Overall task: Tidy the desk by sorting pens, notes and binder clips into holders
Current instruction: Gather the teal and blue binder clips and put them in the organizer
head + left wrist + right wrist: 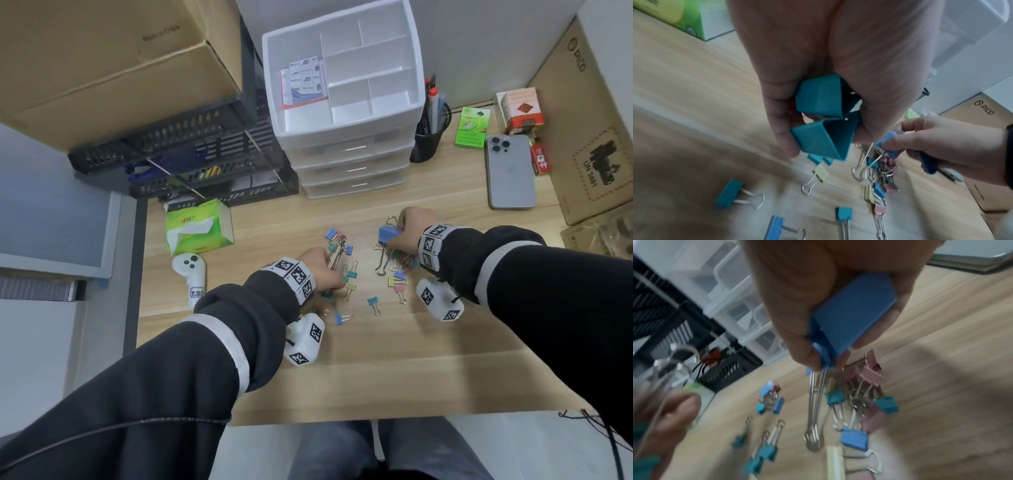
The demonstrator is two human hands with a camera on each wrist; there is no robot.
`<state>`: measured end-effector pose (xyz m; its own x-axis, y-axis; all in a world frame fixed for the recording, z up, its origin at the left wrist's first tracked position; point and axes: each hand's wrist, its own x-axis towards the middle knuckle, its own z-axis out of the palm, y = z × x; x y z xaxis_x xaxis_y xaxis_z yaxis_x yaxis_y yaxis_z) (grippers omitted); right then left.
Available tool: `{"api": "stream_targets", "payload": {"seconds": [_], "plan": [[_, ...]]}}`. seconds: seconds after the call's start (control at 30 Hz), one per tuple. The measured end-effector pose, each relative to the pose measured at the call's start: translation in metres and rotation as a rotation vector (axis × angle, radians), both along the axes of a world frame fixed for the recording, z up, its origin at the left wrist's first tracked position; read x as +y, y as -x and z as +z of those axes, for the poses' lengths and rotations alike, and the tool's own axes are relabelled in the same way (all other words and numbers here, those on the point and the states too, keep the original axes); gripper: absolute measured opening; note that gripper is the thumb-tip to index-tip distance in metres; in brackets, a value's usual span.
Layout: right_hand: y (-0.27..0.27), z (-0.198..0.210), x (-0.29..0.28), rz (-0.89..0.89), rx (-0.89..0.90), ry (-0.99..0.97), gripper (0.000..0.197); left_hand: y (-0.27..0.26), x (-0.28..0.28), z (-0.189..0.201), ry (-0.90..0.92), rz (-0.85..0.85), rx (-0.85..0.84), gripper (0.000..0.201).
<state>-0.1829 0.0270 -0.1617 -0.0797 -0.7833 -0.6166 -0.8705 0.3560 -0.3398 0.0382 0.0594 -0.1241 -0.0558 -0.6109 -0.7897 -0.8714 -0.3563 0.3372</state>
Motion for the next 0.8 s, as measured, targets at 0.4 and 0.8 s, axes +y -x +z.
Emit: {"api": "stream_targets", "payload": {"seconds": [0.4,0.8], "plan": [[-0.011,0.079,-0.032,-0.094,-0.467,-0.135,0.026,-0.005,-0.052,0.067,0.053,0.068,0.089,0.022],[-0.032,0.120,-0.051,-0.107,-0.532,-0.140,0.037,-0.014,-0.090,0.116,0.144,0.305,0.327,0.032]]}}
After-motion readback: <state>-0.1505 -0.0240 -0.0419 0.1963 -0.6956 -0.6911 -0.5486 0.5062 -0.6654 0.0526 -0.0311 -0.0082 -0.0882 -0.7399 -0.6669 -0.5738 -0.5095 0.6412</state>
